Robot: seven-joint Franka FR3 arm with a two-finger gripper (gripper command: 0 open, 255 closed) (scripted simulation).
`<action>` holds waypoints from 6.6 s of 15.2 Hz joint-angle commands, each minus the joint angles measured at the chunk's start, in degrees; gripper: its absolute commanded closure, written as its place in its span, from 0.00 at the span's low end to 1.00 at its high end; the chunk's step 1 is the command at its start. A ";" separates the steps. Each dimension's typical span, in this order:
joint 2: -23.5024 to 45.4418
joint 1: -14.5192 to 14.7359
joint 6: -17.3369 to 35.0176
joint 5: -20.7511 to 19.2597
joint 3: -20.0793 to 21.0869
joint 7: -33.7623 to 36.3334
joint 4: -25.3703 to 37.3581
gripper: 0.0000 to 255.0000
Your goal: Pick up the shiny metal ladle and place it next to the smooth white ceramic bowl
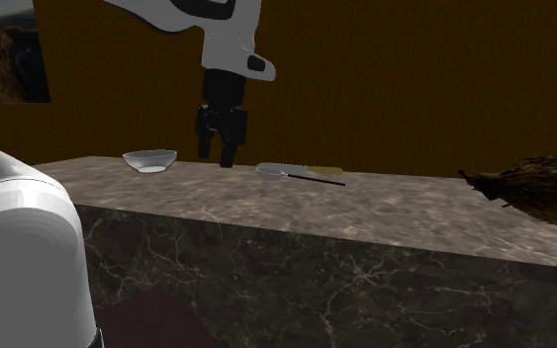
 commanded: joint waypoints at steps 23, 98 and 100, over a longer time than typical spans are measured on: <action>36.49 -3.87 30.34 2.18 21.08 51.39 19.18 0.00; 56.37 6.43 17.37 -12.42 24.20 88.43 53.77 1.00; 55.76 7.89 17.27 -12.63 25.10 90.88 52.96 1.00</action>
